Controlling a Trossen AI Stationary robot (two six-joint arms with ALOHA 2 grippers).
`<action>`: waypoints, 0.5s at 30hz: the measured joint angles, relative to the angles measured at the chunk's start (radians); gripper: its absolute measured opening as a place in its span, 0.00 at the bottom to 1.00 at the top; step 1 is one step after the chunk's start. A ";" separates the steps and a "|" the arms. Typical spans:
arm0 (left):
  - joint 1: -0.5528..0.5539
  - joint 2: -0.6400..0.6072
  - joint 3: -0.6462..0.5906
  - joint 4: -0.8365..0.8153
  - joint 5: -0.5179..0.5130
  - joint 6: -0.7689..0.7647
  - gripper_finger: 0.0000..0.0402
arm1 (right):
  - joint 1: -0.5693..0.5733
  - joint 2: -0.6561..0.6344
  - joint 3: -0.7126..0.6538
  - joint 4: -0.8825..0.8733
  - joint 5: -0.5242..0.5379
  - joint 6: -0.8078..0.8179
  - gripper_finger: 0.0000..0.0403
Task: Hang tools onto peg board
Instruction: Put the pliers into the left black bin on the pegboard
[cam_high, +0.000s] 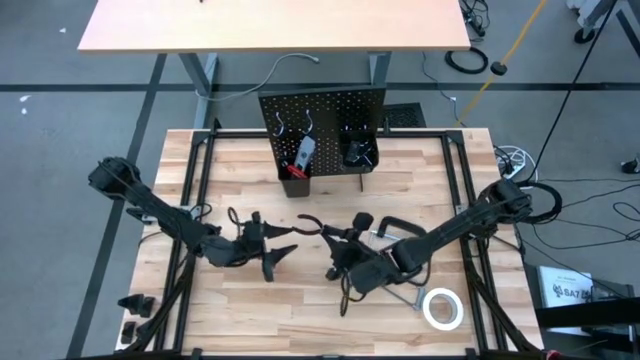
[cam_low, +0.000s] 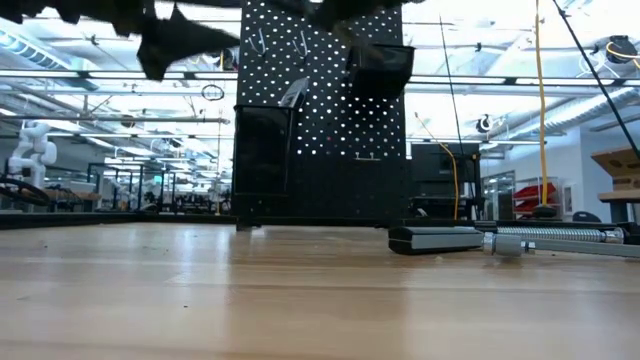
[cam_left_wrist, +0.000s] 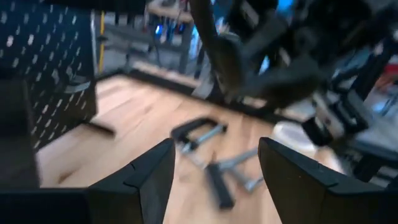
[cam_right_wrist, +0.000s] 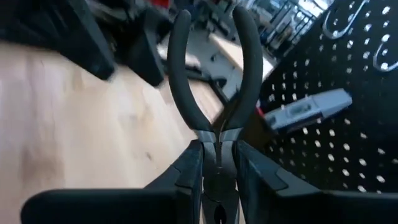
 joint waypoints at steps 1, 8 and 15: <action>-0.003 0.007 0.000 0.047 0.007 0.023 0.58 | 0.005 0.000 0.000 0.038 0.002 -0.012 0.15; -0.014 0.075 0.000 0.281 0.060 0.138 0.58 | 0.020 0.000 0.000 0.231 0.012 -0.052 0.15; -0.006 0.133 0.000 0.426 0.062 0.179 0.58 | 0.020 0.002 0.000 0.245 0.012 -0.054 0.15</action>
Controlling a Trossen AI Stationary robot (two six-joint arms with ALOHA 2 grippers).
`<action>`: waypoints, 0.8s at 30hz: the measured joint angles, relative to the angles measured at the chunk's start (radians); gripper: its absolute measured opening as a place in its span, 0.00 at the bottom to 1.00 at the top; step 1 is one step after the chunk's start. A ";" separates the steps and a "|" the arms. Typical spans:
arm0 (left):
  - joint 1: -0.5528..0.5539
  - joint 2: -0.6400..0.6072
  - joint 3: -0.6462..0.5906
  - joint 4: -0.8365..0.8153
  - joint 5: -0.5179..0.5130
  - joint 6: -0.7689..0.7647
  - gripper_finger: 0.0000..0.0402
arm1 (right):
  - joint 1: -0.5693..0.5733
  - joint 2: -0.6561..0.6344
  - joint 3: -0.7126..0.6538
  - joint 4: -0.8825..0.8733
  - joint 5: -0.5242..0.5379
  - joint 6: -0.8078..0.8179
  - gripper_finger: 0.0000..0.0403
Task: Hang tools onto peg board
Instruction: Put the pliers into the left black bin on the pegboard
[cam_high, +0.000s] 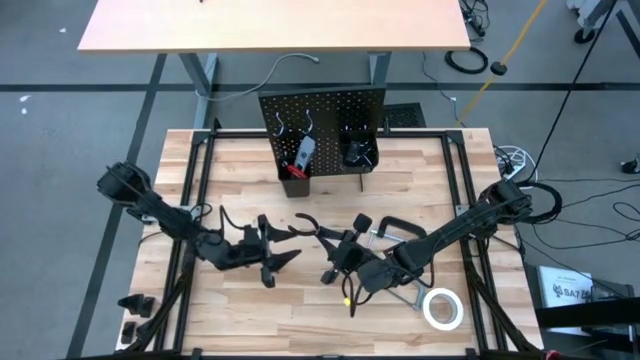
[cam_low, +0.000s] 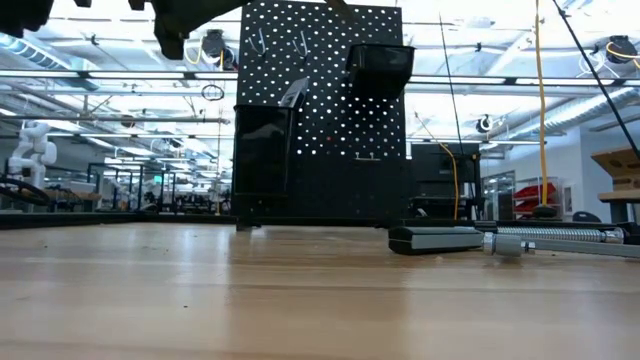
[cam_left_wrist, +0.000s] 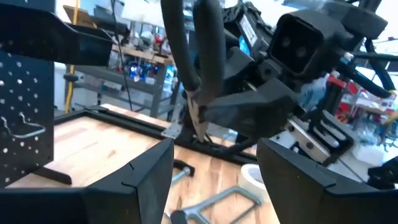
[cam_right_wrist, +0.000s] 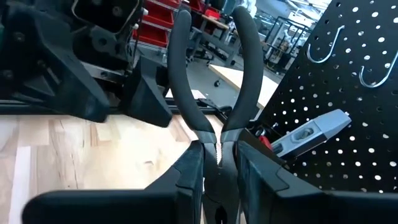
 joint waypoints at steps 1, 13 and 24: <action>0.003 0.008 0.000 0.021 0.000 0.008 0.58 | 0.000 0.000 0.000 0.000 0.000 0.001 0.15; 0.047 0.040 0.008 0.216 -0.032 0.039 0.58 | 0.000 0.000 0.000 -0.001 -0.002 0.001 0.15; 0.104 0.040 0.111 0.087 -0.048 -0.025 0.58 | -0.008 0.000 0.000 0.003 0.004 0.028 0.15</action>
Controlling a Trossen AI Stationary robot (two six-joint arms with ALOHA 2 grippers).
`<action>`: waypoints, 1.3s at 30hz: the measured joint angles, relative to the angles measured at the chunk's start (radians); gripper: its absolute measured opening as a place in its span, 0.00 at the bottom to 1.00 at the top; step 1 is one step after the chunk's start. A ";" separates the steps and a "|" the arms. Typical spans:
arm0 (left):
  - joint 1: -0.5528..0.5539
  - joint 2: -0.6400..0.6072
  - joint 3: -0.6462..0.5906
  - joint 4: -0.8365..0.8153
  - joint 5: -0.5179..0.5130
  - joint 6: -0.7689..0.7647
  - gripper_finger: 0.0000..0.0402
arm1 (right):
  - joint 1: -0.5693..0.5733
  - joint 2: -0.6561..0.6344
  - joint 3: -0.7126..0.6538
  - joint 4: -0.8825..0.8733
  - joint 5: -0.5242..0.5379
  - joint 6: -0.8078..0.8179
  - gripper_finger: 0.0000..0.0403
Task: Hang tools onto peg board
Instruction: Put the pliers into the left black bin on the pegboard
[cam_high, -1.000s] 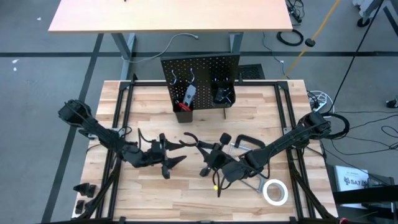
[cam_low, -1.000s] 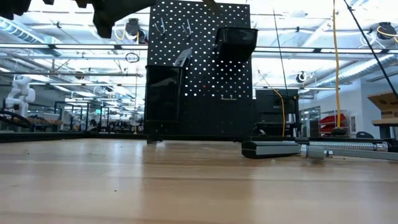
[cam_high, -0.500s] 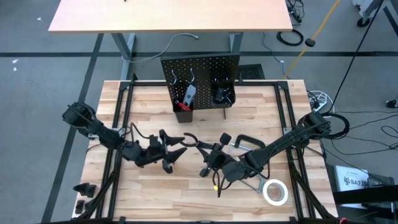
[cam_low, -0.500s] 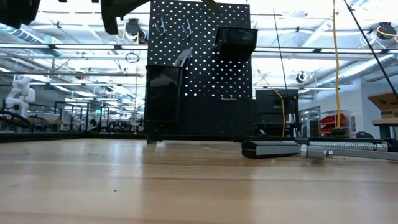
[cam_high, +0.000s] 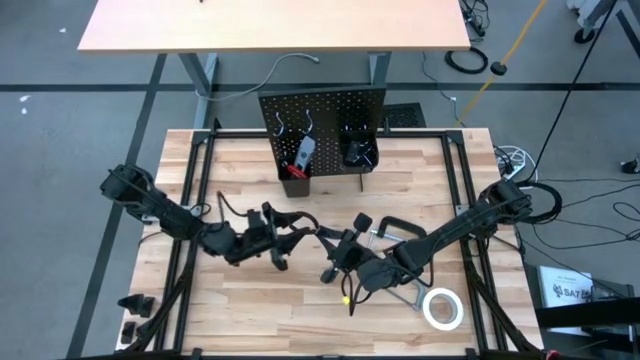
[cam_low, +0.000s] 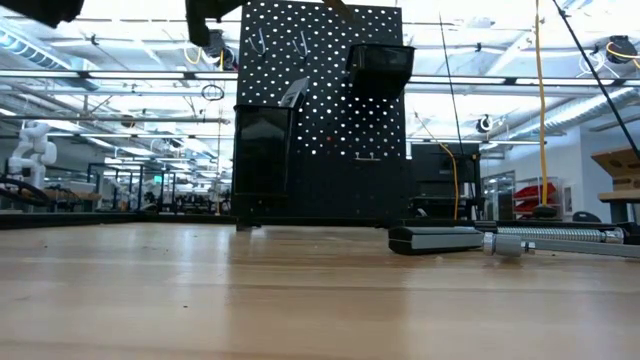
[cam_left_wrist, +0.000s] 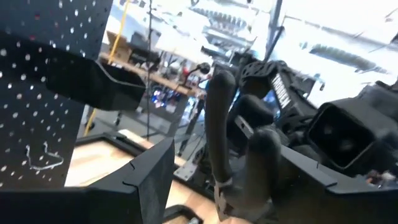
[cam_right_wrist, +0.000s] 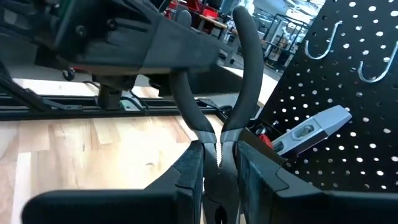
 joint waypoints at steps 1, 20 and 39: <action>0.007 0.000 0.012 -0.035 -0.001 -0.023 0.58 | -0.002 0.000 0.000 0.000 0.014 0.000 0.15; 0.031 0.000 0.059 -0.194 -0.052 -0.104 0.29 | -0.005 0.002 0.000 -0.051 0.072 0.000 0.15; 0.031 -0.020 0.058 -0.196 -0.090 0.083 0.07 | 0.007 -0.002 0.000 -0.047 0.021 -0.123 0.51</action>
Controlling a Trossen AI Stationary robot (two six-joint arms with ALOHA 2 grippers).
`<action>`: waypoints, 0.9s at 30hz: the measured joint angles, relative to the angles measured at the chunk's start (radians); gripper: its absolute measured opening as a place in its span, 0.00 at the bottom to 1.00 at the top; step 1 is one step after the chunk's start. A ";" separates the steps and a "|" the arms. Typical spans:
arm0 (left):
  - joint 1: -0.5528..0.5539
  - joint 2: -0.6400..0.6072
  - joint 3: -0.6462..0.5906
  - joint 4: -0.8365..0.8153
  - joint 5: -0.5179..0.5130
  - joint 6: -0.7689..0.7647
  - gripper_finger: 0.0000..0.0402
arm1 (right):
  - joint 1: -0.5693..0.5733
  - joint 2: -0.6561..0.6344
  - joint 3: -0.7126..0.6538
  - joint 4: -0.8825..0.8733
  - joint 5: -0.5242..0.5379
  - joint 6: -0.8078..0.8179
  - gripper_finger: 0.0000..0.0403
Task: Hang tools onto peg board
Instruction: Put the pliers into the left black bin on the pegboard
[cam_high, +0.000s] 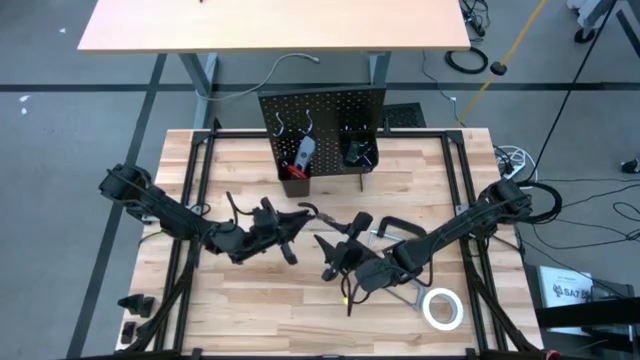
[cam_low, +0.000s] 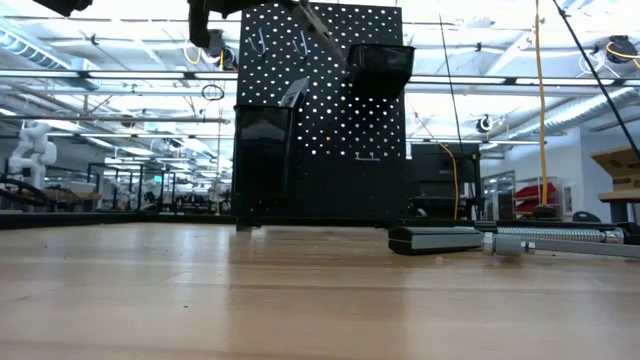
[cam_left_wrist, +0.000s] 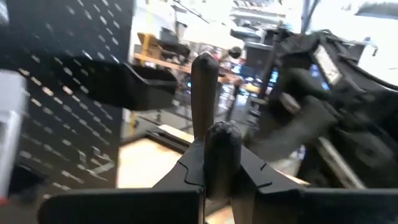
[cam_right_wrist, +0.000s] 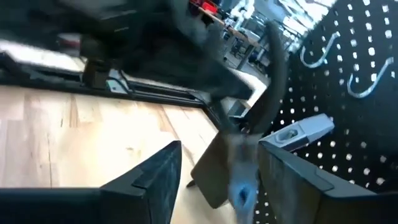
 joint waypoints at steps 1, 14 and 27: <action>0.000 -0.015 0.000 -0.007 -0.010 0.016 0.07 | 0.008 -0.002 0.000 -0.001 0.000 -0.022 0.52; 0.024 -0.307 0.000 -0.348 -0.181 0.109 0.07 | 0.135 -0.143 0.000 -0.003 0.188 -0.125 0.51; 0.203 -0.470 0.185 -1.004 -0.040 -0.098 0.07 | 0.246 -0.287 0.000 -0.139 0.184 0.095 0.51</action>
